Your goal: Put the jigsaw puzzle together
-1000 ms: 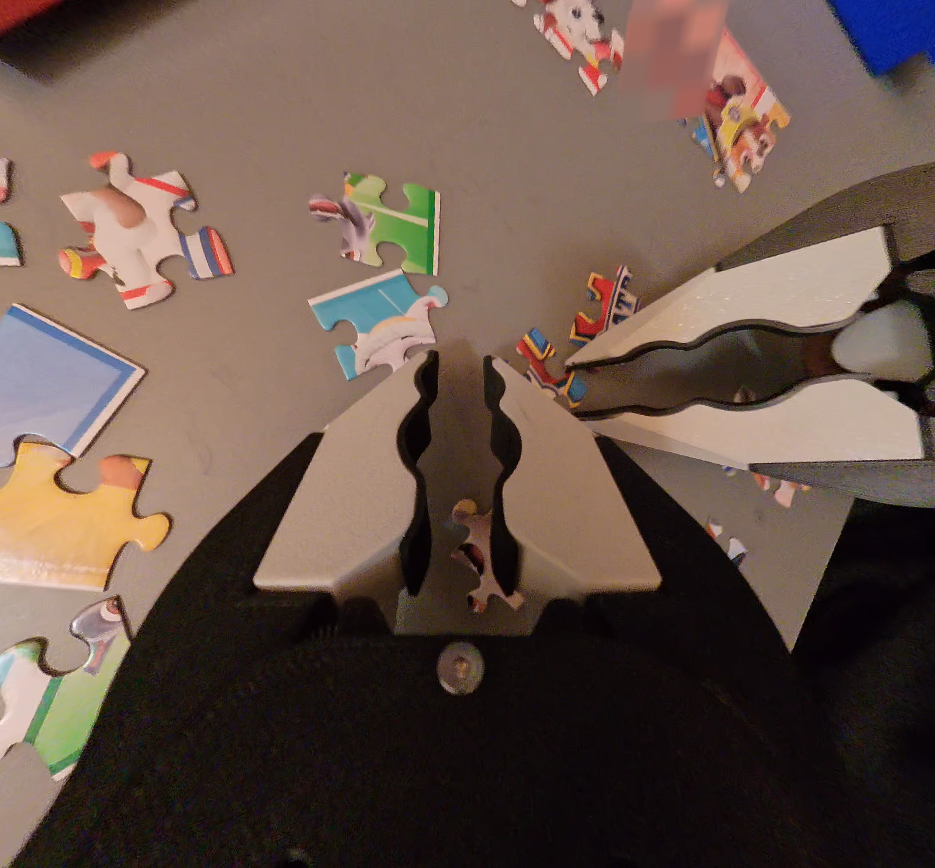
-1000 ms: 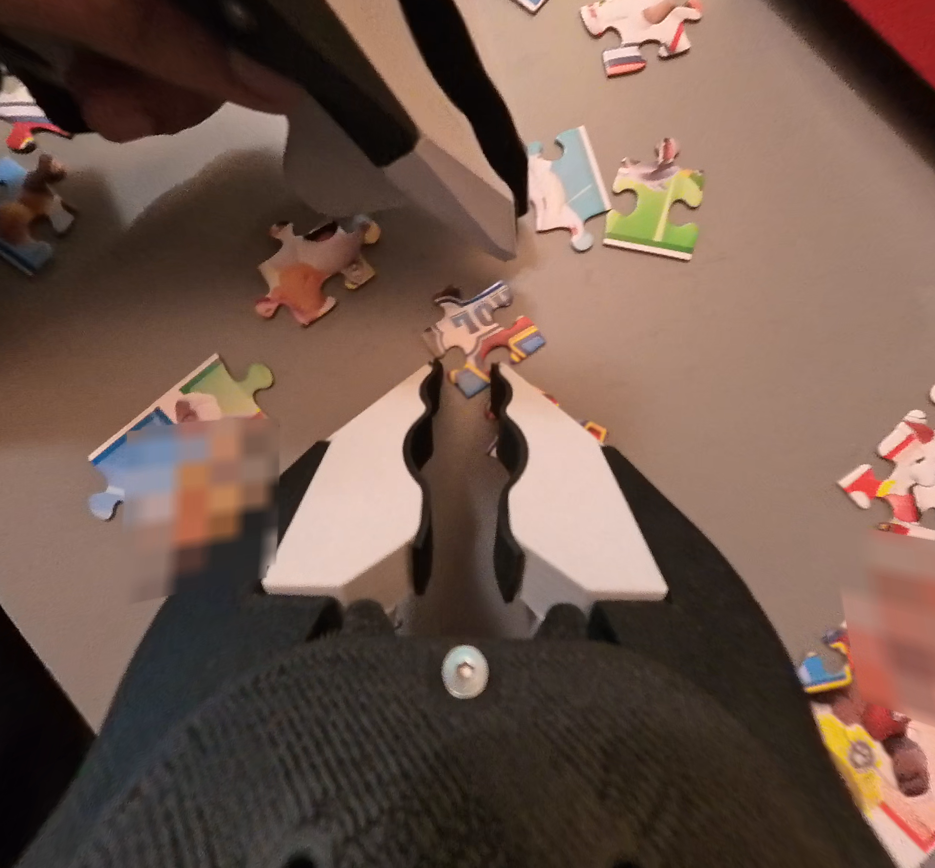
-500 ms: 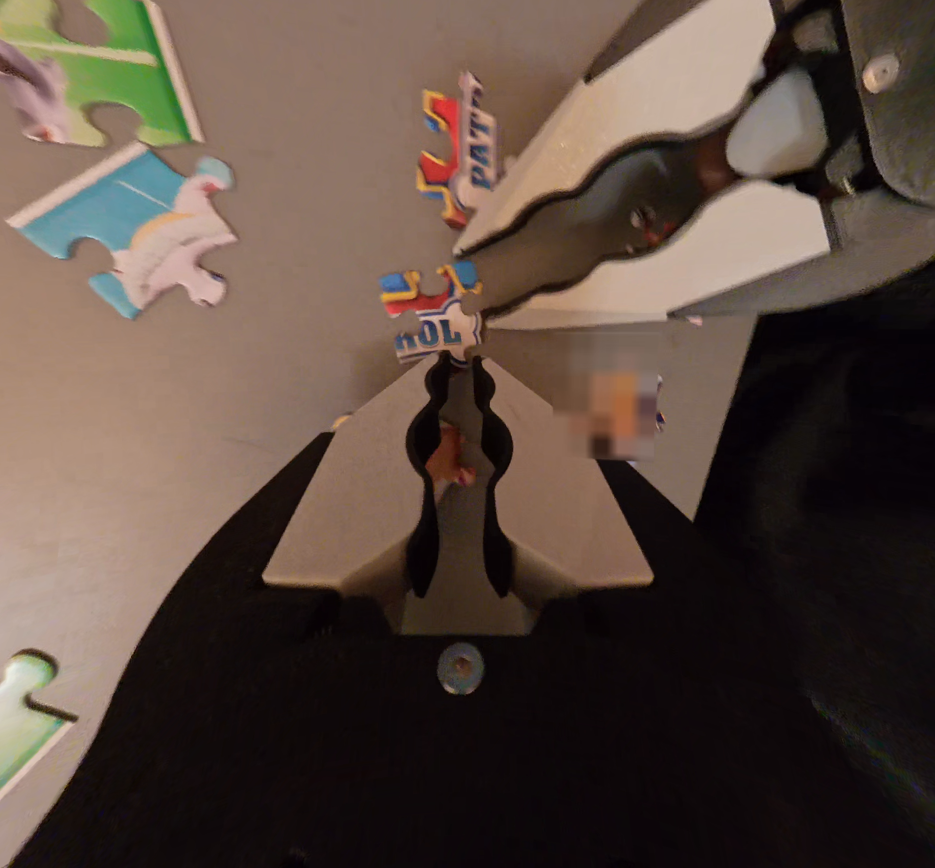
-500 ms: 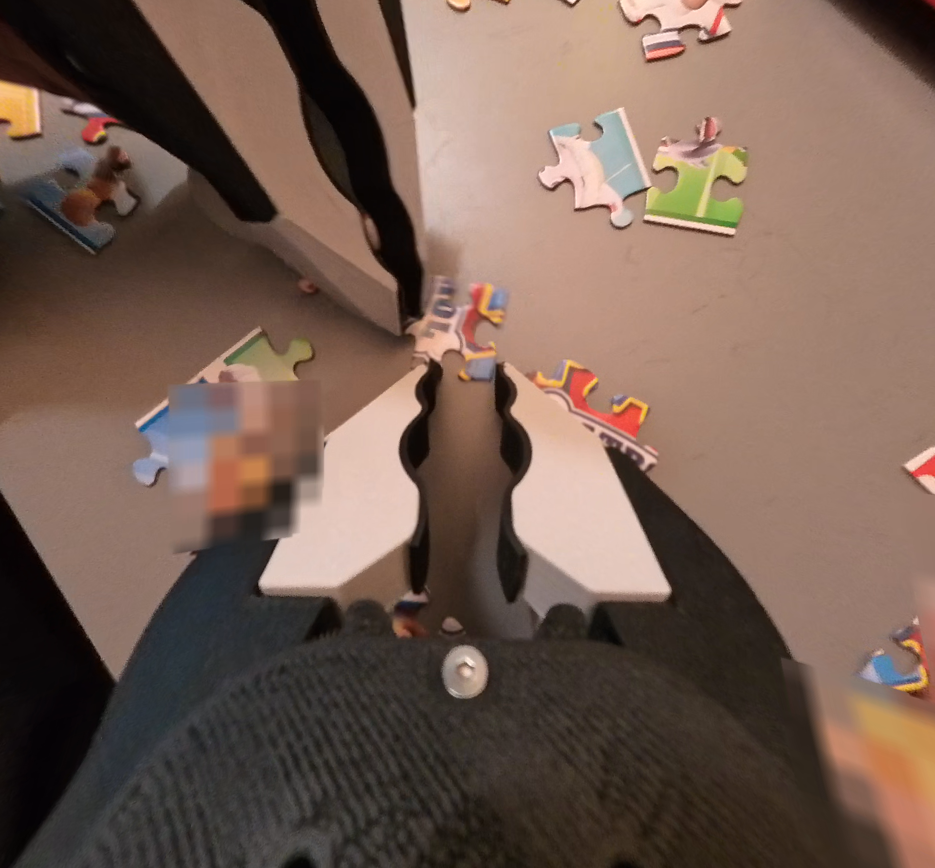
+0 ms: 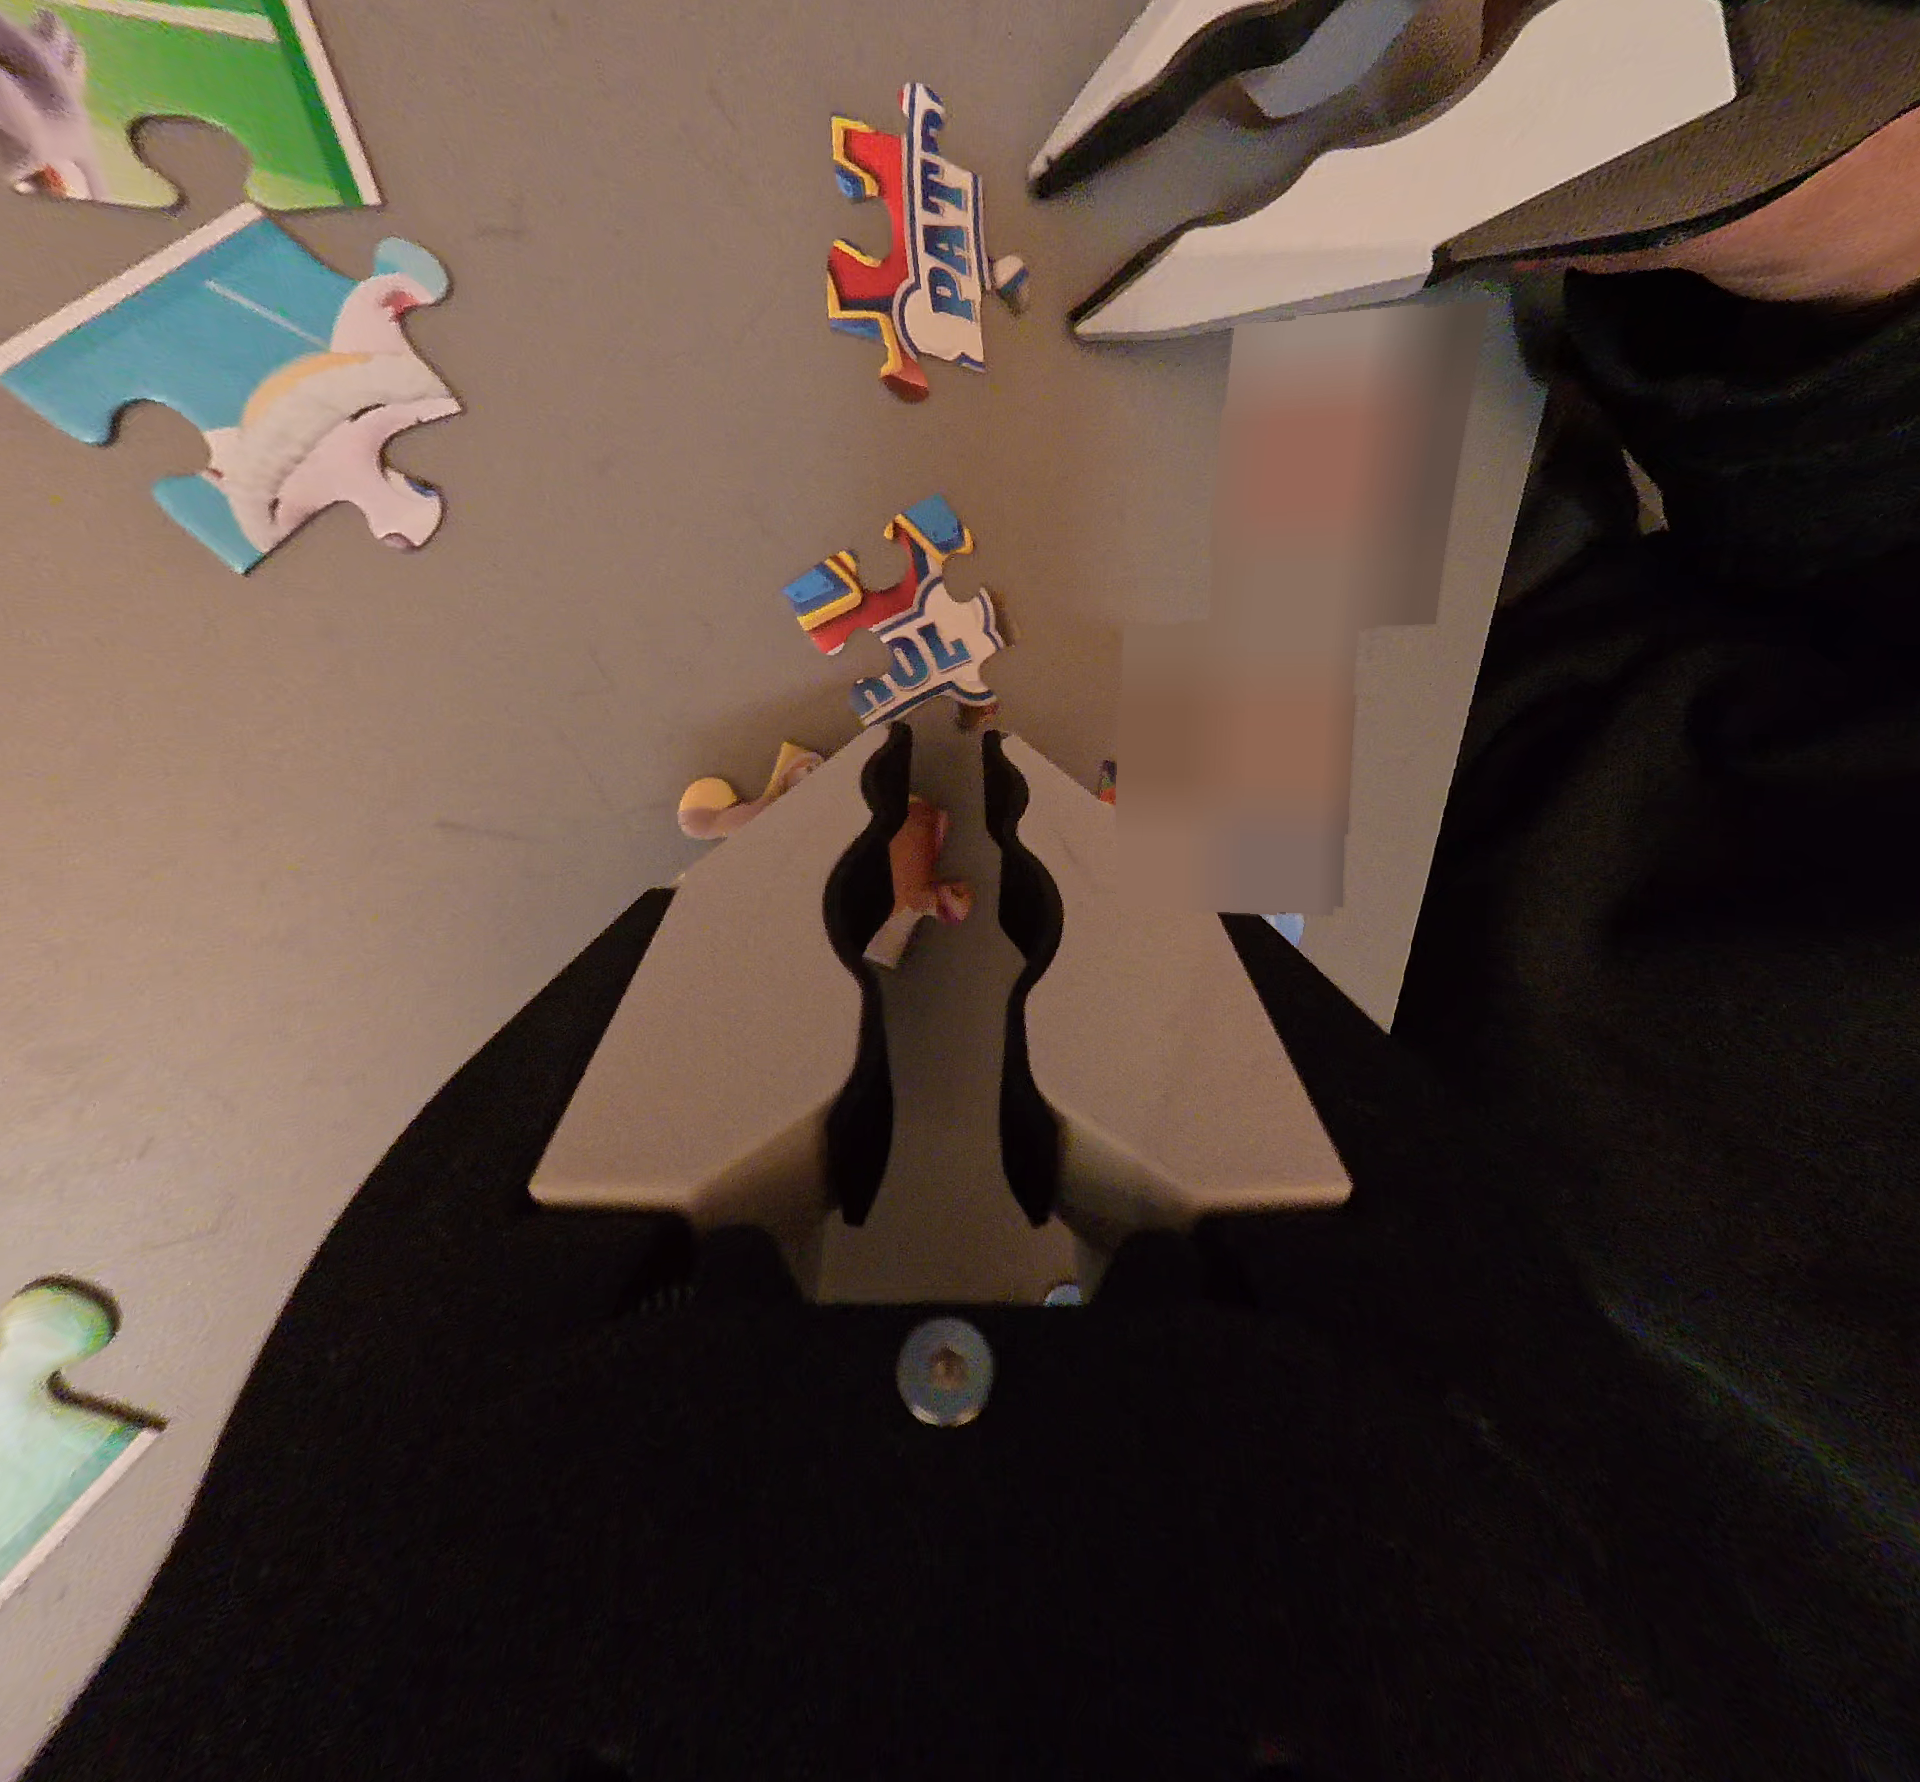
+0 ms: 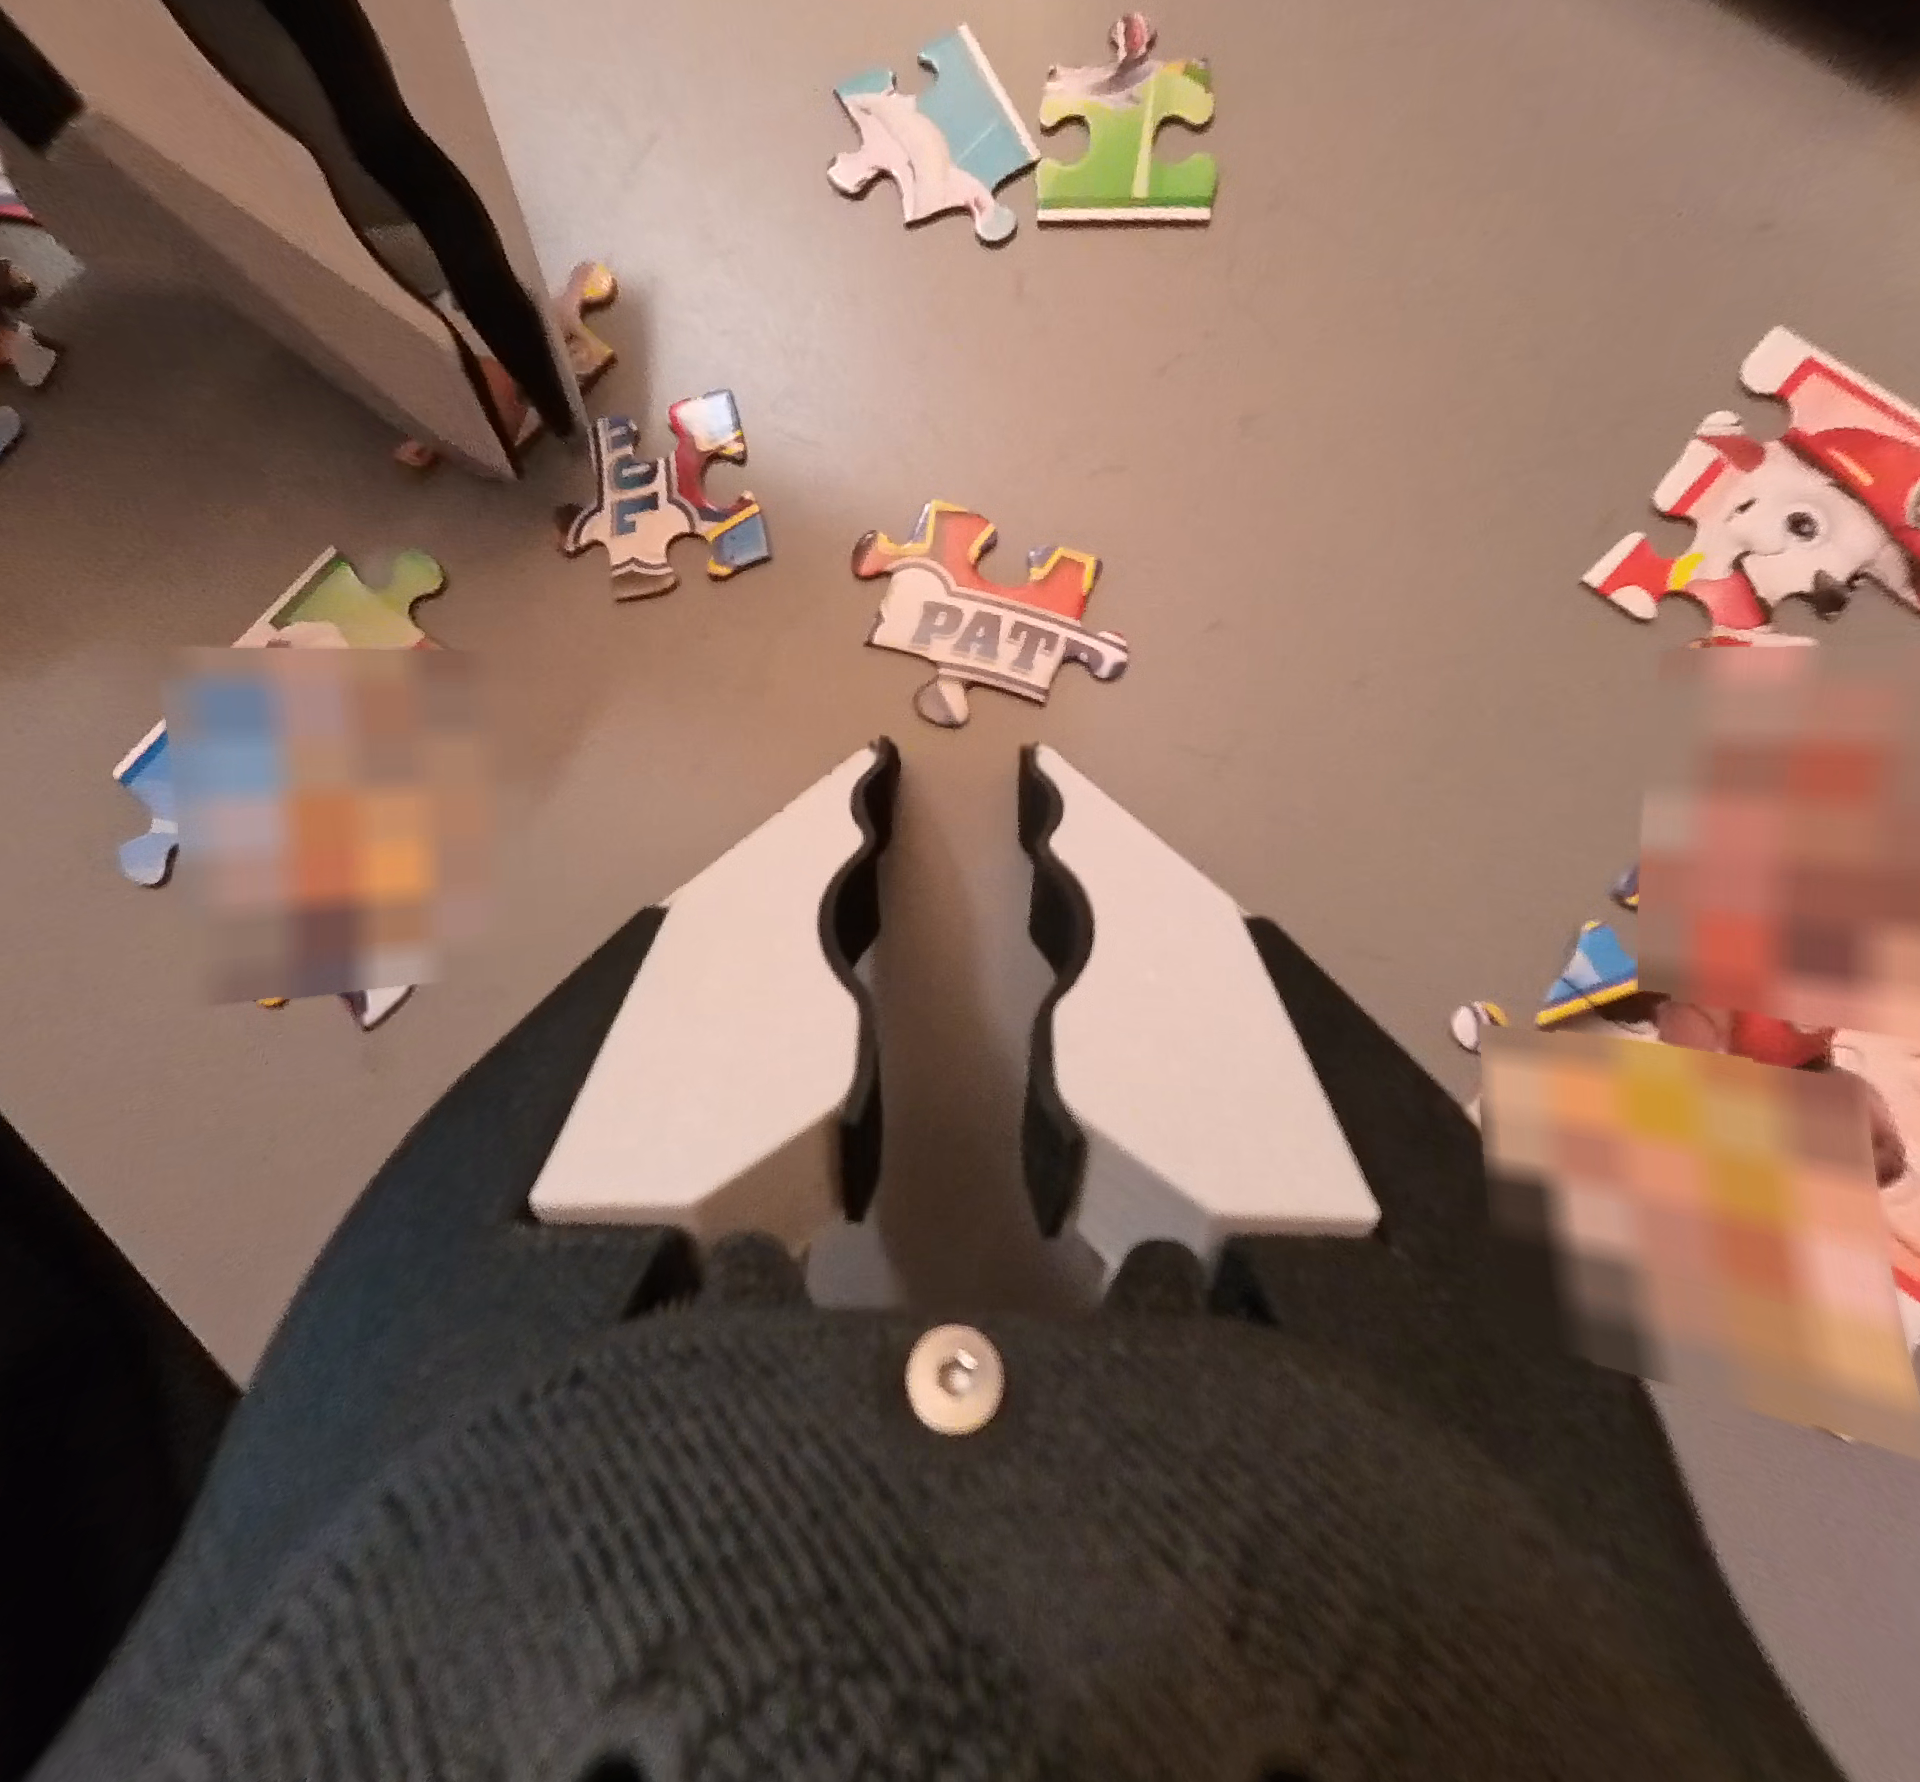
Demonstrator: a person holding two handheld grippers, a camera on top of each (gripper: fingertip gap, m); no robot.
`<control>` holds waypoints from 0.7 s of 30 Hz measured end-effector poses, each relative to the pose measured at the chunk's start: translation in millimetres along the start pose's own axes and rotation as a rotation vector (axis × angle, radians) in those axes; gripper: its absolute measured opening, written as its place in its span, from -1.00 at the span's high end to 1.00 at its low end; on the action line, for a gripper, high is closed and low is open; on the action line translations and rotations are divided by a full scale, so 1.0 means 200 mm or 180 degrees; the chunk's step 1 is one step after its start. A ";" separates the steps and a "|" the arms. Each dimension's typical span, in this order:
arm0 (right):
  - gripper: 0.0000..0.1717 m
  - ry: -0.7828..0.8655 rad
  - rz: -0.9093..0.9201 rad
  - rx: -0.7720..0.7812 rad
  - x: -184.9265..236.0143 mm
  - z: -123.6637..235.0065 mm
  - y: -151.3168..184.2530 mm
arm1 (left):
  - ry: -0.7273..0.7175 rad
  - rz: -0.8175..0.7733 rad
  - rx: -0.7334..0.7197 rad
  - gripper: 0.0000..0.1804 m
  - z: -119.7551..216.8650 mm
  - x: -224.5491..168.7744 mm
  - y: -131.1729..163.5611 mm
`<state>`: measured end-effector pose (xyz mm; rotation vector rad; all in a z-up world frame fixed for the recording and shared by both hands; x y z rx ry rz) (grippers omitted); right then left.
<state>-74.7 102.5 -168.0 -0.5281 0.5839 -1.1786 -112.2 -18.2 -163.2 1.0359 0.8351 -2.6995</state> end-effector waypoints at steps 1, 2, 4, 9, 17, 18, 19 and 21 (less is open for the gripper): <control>0.74 0.0008 0.0041 -0.0003 0.01 0.00 0.00 | 0.0016 -0.0012 0.0024 0.87 -0.01 0.00 0.00; 0.74 0.0021 0.0080 0.0003 0.02 0.00 0.00 | 0.0029 -0.0020 0.0050 0.87 -0.03 -0.01 0.00; 0.73 0.0017 0.0134 0.0012 0.03 0.00 0.00 | 0.0077 -0.0051 0.0095 0.87 -0.06 -0.02 -0.01; 0.71 -0.0171 0.0100 -0.0076 0.08 0.03 -0.03 | 0.0251 -0.0234 0.0208 0.87 -0.14 -0.08 -0.03; 0.66 -0.0404 0.0414 -0.0298 0.23 0.04 -0.08 | 0.0174 0.0010 -0.0411 0.89 0.06 0.01 -0.06; 0.66 -0.0395 0.0471 -0.0277 0.24 0.03 -0.08 | 0.0166 0.0076 -0.0448 0.89 0.07 0.03 -0.05; 0.66 -0.0396 0.0521 -0.0256 0.25 0.03 -0.08 | 0.0173 0.0108 -0.0455 0.88 0.07 0.03 -0.05; 0.66 -0.0399 0.0594 -0.0217 0.27 0.01 -0.08 | 0.0189 0.0089 -0.0392 0.88 0.06 0.03 -0.04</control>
Point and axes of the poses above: each gripper's, where its closed fingertips meet, z back along the fingers, y out of its underside, x = y × z across the jaws, the point moved 3 cm from there along z, back along the fingers, and after that the axes turned 15 degrees about y, right-handed, at the moved point
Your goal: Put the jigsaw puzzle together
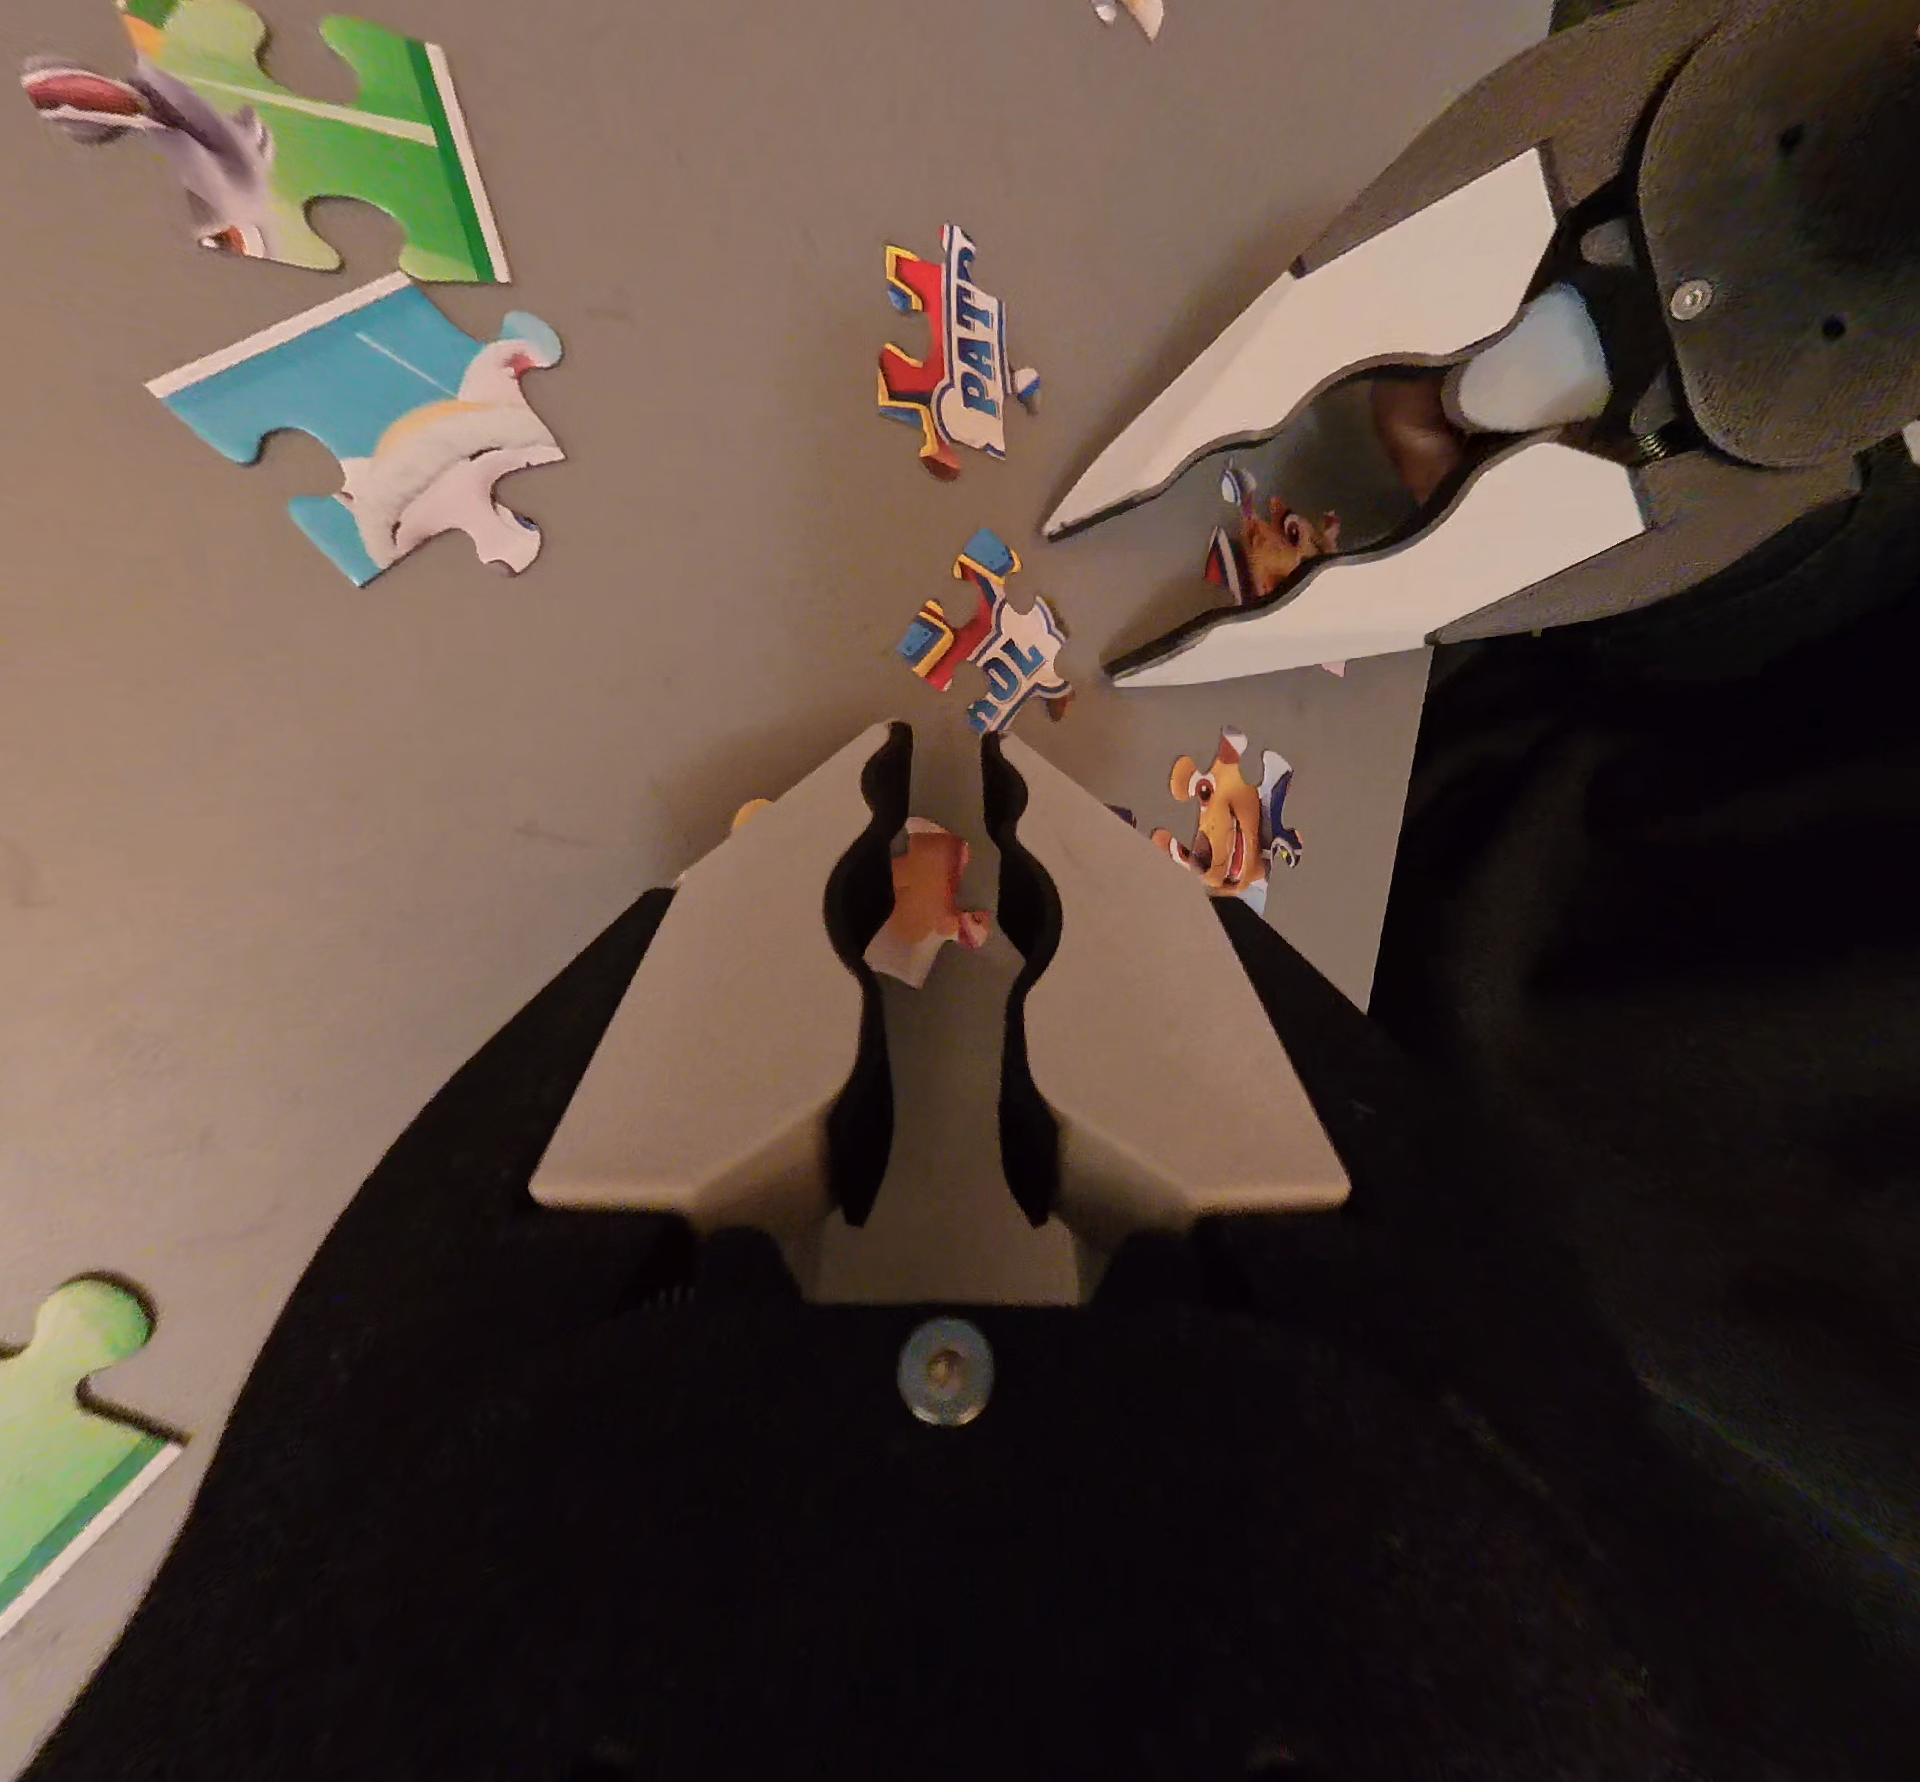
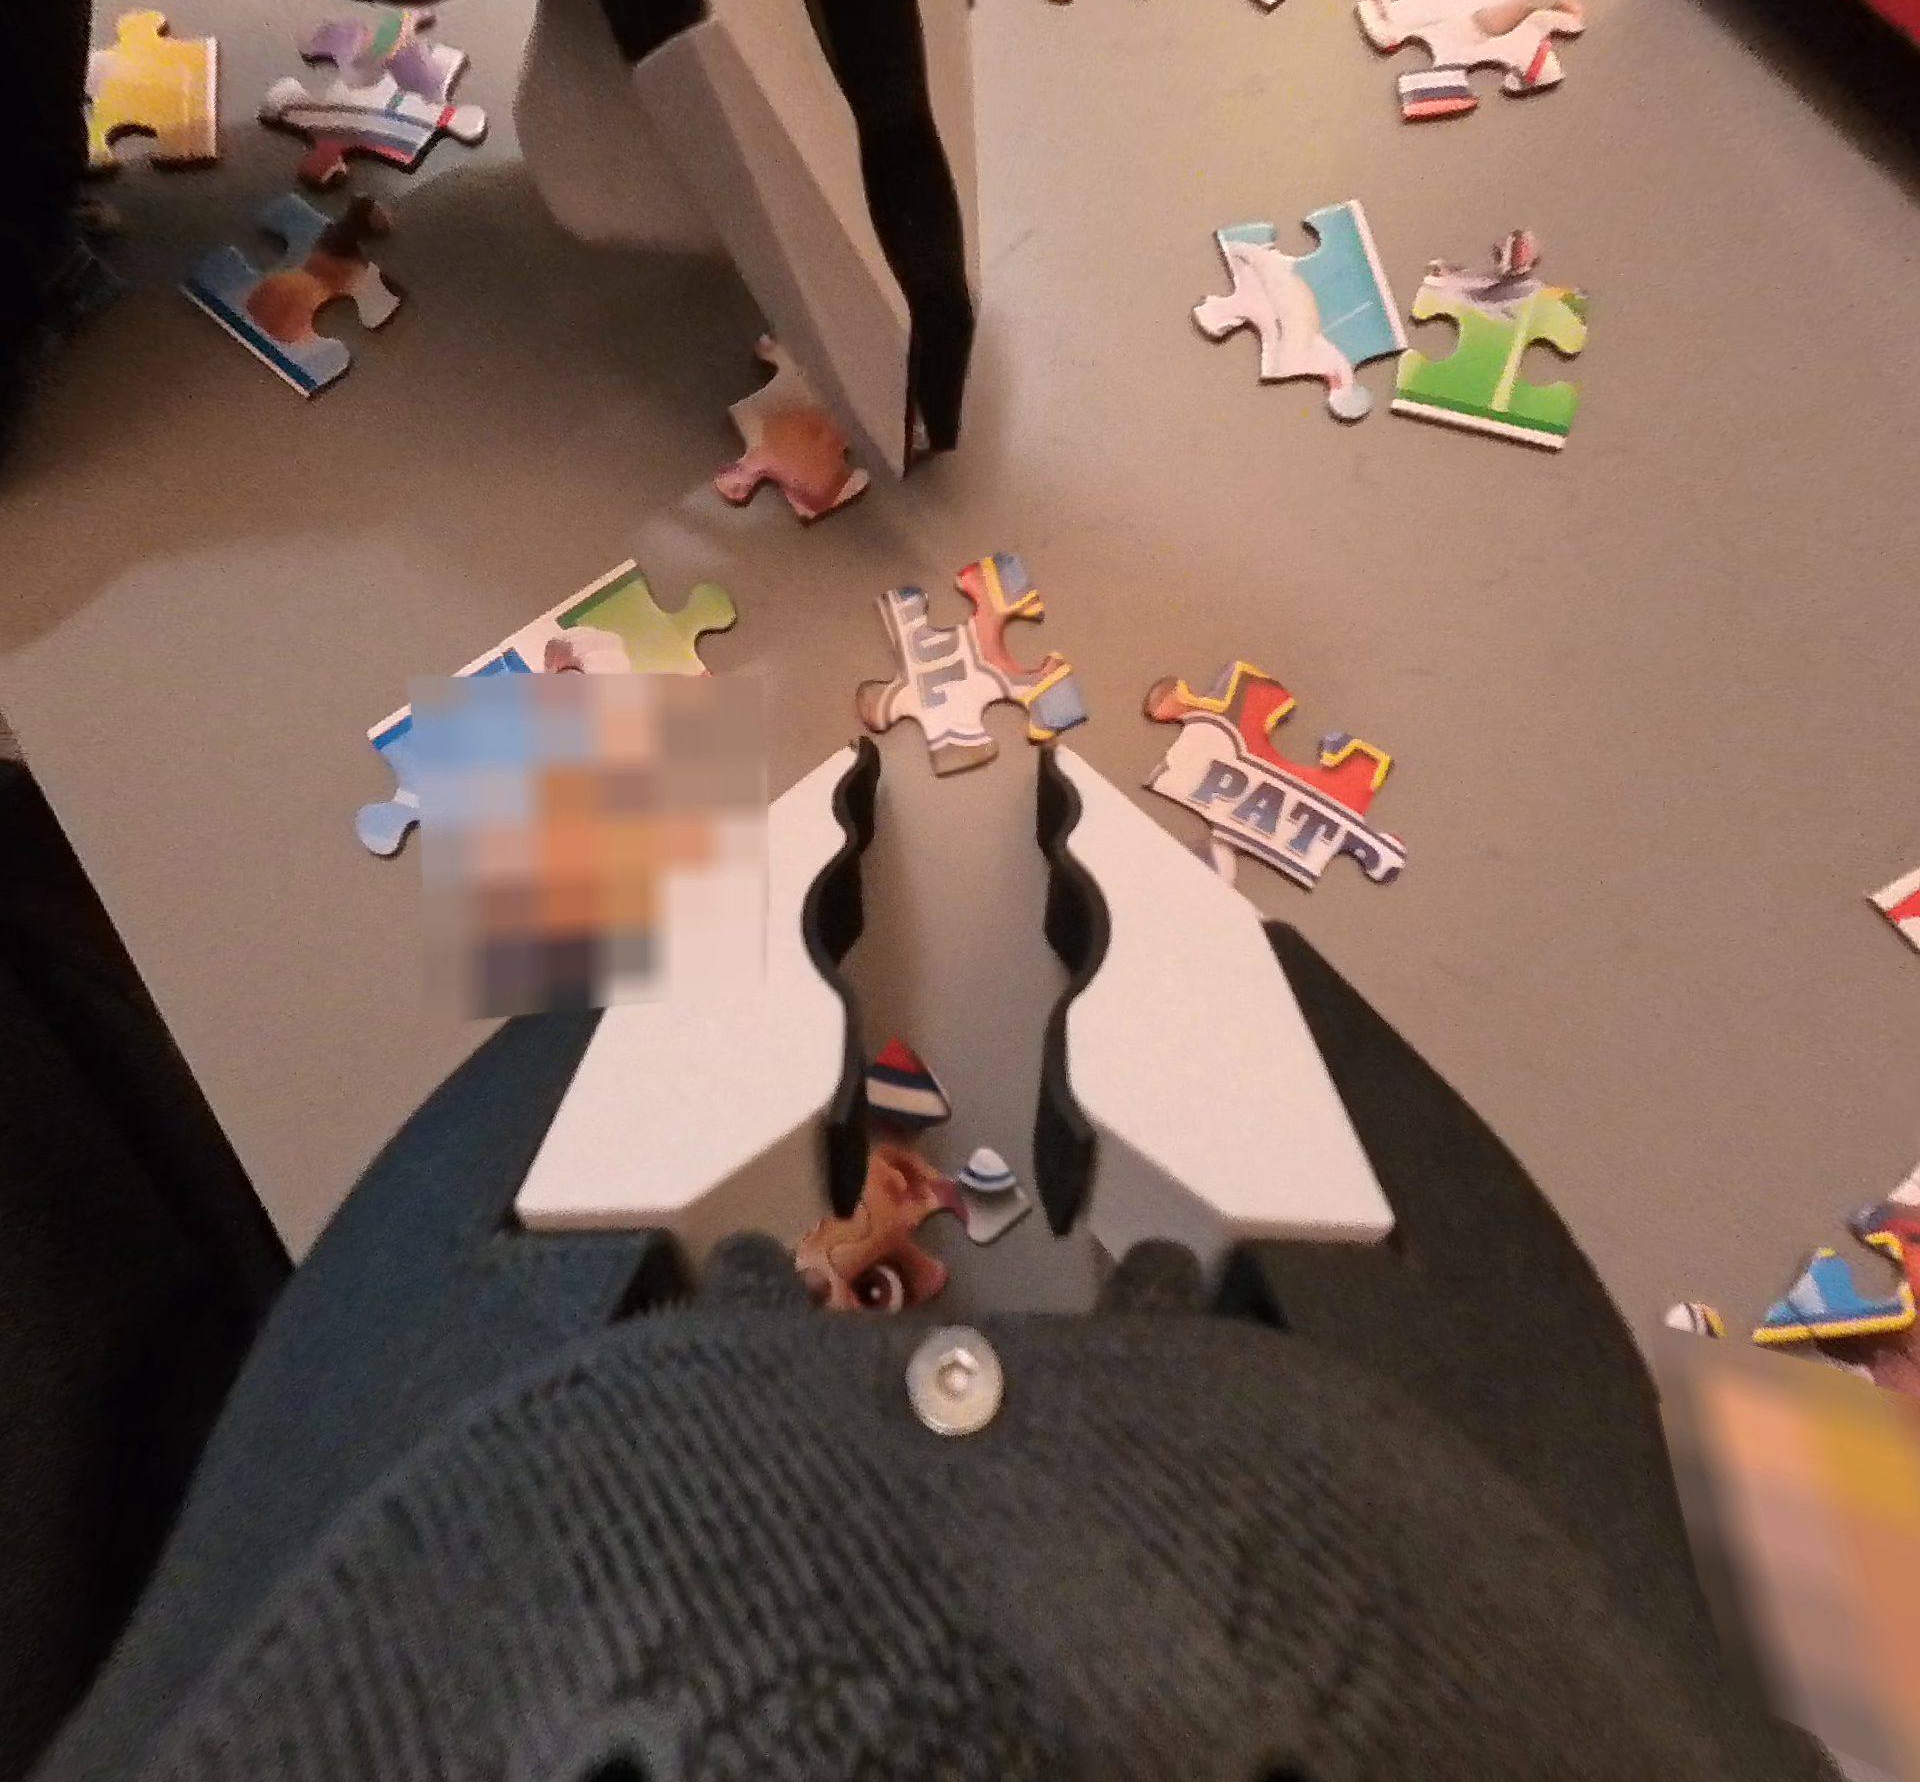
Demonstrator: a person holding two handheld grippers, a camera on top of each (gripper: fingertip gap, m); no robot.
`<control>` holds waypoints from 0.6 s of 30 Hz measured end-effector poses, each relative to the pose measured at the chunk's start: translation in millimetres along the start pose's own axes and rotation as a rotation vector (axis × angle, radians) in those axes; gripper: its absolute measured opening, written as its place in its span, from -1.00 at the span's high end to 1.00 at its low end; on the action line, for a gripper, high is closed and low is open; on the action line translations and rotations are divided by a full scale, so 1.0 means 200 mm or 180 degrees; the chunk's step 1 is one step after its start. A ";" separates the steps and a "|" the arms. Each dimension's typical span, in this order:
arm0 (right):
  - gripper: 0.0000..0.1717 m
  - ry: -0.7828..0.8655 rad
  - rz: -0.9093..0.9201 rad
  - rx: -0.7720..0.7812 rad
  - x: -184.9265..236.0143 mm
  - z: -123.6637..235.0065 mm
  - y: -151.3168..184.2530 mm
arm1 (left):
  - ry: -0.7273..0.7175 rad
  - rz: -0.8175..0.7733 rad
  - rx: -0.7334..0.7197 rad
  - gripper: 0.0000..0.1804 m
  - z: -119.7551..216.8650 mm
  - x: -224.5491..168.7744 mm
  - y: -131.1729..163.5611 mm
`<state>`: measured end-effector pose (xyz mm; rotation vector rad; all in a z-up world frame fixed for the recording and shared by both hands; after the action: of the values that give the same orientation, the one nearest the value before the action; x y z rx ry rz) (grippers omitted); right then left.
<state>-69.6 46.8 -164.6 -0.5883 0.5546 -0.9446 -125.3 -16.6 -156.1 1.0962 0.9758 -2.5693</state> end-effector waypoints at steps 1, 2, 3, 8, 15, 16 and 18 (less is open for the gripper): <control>0.66 -0.0004 0.0027 0.0018 0.01 -0.01 0.00 | 0.0005 -0.0024 0.0059 0.87 -0.01 -0.01 0.01; 0.65 -0.0011 0.0050 0.0035 0.01 -0.02 0.00 | 0.0012 -0.0046 0.0125 0.87 -0.03 -0.01 0.01; 0.65 -0.0024 0.0066 0.0042 0.01 -0.02 0.00 | 0.0016 -0.0059 0.0193 0.87 -0.05 -0.01 0.02; 0.73 -0.0116 0.0132 0.0064 0.02 -0.03 -0.01 | 0.0094 -0.0089 0.0395 0.89 -0.12 -0.04 0.04; 0.89 -0.0202 0.0225 0.0173 0.02 0.02 0.05 | 0.0199 -0.0201 0.0546 0.89 -0.18 -0.09 0.04; 0.89 -0.0210 0.0218 0.0182 0.02 0.03 0.06 | 0.0209 -0.0223 0.0568 0.89 -0.19 -0.09 0.04; 0.89 -0.0218 0.0224 0.0216 0.02 0.05 0.08 | 0.0255 -0.0252 0.0608 0.89 -0.21 -0.11 0.04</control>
<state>-52.7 53.0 -168.2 -0.5348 0.4773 -0.8703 -81.9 2.9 -166.9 1.2406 0.8194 -2.7489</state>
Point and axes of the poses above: each gripper's, where its closed fingertips meet, z back along the fingers, y out of its underside, x = y × z across the jaws, the point moved 3 cm from there along z, back along the fingers, and after that the axes turned 15 degrees about y, right-handed, at the moved point
